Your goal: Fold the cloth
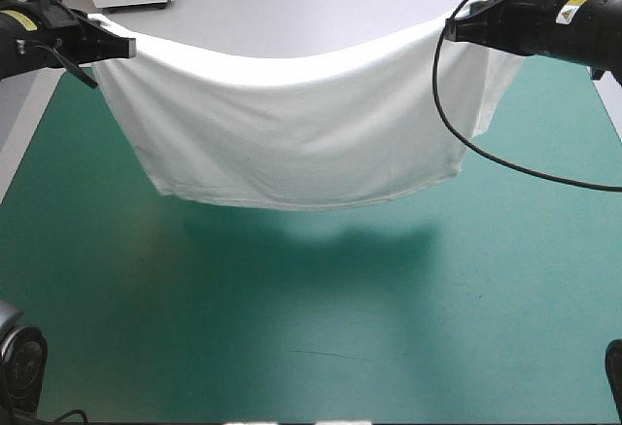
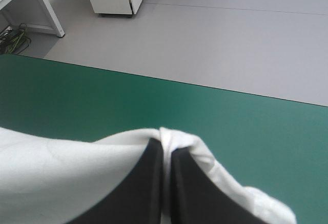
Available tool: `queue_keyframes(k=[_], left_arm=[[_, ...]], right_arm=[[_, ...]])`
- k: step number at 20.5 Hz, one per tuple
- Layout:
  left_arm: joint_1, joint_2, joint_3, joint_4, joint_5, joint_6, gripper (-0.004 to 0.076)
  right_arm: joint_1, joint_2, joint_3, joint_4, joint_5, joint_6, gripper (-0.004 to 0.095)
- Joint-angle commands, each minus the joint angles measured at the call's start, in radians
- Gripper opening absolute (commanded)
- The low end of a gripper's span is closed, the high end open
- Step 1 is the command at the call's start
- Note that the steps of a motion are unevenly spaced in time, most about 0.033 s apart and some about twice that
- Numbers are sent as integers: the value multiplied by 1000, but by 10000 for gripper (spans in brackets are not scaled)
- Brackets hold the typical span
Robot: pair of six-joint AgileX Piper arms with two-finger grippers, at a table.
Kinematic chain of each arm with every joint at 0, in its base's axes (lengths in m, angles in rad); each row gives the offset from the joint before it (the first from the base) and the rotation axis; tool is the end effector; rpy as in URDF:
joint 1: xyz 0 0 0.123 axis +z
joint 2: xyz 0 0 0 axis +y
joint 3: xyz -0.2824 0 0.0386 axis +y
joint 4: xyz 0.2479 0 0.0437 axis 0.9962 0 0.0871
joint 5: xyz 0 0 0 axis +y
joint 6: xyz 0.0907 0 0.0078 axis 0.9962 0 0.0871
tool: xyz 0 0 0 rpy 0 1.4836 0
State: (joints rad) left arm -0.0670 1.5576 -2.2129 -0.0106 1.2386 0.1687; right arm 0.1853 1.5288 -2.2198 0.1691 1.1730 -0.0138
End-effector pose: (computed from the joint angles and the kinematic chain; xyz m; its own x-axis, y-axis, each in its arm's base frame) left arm 0.2841 -0.0200 0.5482 -0.4560 0.1955 -0.8683 0.1528 0.9783 0.1400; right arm 0.2658 0.0642 0.5642 -0.3897 -0.0206 -0.9207 -0.3031 0.9469 0.1072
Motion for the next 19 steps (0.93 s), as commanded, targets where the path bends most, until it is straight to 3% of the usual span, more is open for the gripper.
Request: queue_keyframes(k=[1,5,8,13,16,19], left_arm=[[2,-9,-28,-4,-123,21,-9],[2,57,-28,-4,-252,52,-9],[2,153,-71,-4,-375,54,-9],[2,242,-216,3,-428,54,-9],[2,265,-211,-8,-394,52,-9],[2,341,-188,-13,-297,46,-9]], right_arm=[[-6,-5,-28,8,-97,-16,-15],[-6,72,-28,-17,-202,-25,-15],[-6,154,-28,-31,-386,-23,-15],[-6,184,-28,-75,-580,-24,-15],[-6,203,-26,-104,-491,-22,-15],[-6,290,-26,-118,-312,-19,-15]])
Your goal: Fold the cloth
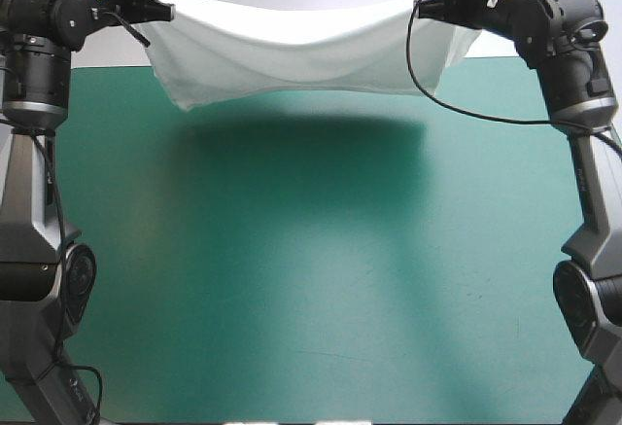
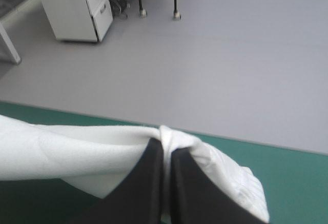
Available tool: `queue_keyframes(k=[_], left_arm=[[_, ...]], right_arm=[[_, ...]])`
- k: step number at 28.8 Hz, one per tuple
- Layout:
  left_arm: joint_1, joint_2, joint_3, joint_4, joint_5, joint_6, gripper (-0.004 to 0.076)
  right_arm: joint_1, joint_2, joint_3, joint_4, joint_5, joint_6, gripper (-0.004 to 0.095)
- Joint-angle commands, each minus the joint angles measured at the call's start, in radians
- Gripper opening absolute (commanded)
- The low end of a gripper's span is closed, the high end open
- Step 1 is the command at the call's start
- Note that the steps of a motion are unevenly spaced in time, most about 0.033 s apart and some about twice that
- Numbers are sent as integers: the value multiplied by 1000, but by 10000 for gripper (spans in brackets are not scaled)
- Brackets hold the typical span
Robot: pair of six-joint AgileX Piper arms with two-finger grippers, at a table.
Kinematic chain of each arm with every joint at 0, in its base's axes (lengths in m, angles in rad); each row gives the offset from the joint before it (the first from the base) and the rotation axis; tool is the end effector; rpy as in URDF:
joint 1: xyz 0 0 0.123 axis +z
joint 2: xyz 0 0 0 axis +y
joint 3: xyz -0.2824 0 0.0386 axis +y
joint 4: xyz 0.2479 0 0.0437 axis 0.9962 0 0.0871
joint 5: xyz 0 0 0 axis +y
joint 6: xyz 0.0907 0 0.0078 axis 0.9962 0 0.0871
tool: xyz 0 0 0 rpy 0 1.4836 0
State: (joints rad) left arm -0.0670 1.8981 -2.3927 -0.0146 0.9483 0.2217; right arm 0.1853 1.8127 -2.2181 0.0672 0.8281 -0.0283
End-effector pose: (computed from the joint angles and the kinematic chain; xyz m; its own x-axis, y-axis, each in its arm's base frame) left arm 0.4087 -0.0285 0.5014 -0.3329 0.2344 -0.9134 0.1519 0.9693 0.1934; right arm 0.3938 0.0784 0.4959 -0.3265 -0.0437 -0.9442 -0.2244 0.9740 0.0325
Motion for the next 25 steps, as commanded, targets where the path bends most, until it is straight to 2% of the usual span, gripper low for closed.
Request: queue_keyframes(k=[1,7,10,14,25], left_arm=[[2,21,6,-8,27,-7,-9],[2,152,105,-8,268,-3,-9],[2,161,167,-14,339,-3,-9],[2,108,279,-18,340,-10,-9],[2,-251,836,-11,340,-44,-9]], right_arm=[[-6,36,-28,-16,84,-5,-15],[-6,189,-28,0,381,1,-15],[-6,198,17,61,389,1,-15],[-4,155,118,124,389,1,-15],[-4,-133,657,107,389,-52,-15]])
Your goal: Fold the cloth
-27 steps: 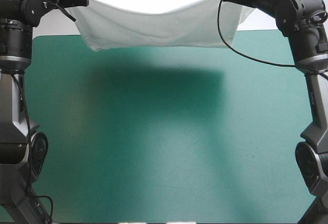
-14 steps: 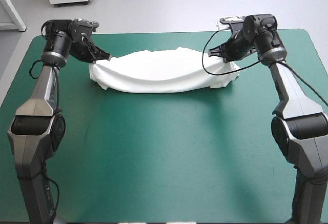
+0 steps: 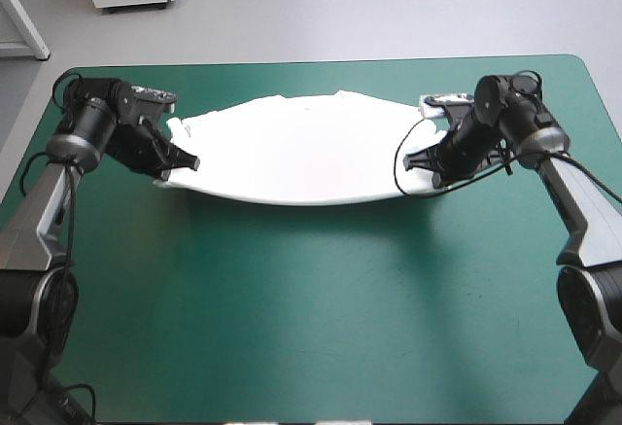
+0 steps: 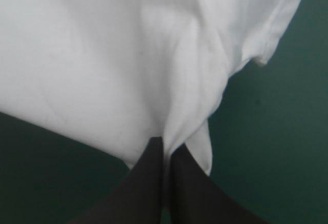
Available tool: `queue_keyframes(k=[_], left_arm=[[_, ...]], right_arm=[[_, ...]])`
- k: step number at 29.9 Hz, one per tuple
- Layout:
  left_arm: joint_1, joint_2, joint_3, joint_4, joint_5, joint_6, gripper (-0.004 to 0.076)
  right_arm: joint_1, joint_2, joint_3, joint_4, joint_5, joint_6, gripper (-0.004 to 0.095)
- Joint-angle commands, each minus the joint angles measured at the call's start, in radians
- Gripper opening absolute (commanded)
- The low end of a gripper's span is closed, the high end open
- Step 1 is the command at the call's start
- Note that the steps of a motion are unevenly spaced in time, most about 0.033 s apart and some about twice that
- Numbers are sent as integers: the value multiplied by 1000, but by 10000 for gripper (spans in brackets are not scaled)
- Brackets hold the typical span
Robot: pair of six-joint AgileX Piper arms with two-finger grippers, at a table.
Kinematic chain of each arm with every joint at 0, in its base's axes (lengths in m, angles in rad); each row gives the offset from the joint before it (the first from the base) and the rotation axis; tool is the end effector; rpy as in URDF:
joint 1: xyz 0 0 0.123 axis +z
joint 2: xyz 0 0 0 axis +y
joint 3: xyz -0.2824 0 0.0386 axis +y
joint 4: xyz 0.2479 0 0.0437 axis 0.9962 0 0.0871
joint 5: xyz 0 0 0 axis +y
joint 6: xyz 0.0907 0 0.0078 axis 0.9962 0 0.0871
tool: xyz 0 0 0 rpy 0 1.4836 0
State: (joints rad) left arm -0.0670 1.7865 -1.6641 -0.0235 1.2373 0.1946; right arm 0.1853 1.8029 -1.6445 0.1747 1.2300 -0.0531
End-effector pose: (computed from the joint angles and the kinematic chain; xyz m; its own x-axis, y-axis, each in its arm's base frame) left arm 0.3752 -0.0272 0.3167 -0.9234 0.2482 -0.2928 0.2494 0.9678 0.0338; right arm 0.3692 0.0844 0.3065 -0.9474 -0.1717 -0.2701 -0.2199 0.9624 0.1593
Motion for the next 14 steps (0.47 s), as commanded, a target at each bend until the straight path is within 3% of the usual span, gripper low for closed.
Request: queue_keyframes(k=[1,9,14], left_arm=[[2,-167,169,-2,51,-22,-9],[0,-339,571,1,51,-62,-9],[0,-352,720,-2,-24,-62,-6]], right_arm=[[-4,-152,124,-3,-12,-30,-15],[-4,-325,474,22,-12,-39,-15],[-4,-384,629,52,-50,-72,-8]])
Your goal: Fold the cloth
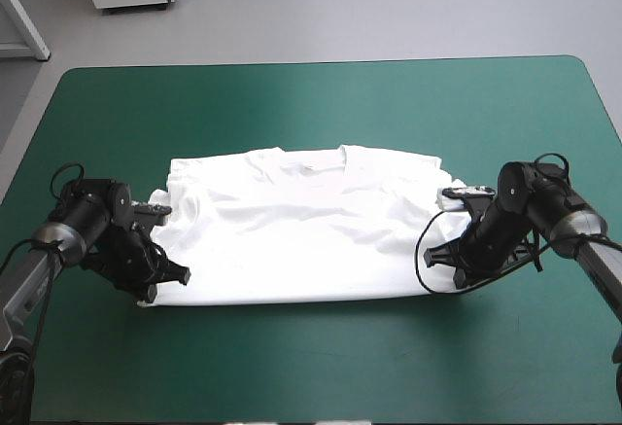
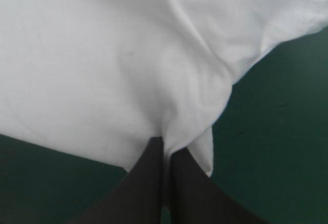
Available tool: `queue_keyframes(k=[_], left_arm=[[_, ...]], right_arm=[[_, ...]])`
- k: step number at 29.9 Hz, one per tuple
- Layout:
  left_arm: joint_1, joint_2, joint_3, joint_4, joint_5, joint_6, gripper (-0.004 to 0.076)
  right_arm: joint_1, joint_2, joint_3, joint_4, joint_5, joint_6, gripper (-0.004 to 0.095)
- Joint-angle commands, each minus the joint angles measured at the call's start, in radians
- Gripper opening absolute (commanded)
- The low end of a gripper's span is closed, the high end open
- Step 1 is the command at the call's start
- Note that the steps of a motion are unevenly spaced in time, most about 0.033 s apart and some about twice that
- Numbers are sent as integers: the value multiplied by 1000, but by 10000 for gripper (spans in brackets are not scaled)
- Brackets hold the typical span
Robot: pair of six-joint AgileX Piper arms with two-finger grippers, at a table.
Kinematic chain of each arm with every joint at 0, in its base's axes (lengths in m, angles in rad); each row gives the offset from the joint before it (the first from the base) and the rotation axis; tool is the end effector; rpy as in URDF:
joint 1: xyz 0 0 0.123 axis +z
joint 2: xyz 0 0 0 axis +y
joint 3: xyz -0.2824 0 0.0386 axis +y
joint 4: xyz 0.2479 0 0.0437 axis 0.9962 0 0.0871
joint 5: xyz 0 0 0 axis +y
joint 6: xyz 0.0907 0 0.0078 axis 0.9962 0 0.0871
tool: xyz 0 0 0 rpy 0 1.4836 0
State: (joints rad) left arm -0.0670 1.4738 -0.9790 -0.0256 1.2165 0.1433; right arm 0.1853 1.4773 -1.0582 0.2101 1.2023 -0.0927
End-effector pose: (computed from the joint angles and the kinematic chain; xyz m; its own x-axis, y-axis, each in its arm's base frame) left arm 0.2443 -0.0186 0.2377 -0.9786 0.1999 0.0495 0.1986 0.9796 -0.0309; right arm 0.2524 0.0653 0.2576 -0.9788 -0.1995 -0.0472 -0.2049 0.9594 0.1936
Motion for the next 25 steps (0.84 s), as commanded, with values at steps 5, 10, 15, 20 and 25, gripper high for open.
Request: queue_keyframes(k=[5,10,15,20,25], left_arm=[[0,-42,46,-38,-23,-10,138],[0,-42,46,-73,-29,-2,435],[0,-43,-26,-75,-37,-1,512],[0,-73,-222,-56,-15,-11,513],[0,-125,-364,81,65,-65,516]], right_arm=[[-4,-79,86,79,-85,-67,229],[-4,-109,72,74,-180,-67,629],[-4,-157,-24,-20,-200,-20,724],[-4,-184,-112,-157,-190,27,724],[-4,-184,-125,-177,-142,61,724]])
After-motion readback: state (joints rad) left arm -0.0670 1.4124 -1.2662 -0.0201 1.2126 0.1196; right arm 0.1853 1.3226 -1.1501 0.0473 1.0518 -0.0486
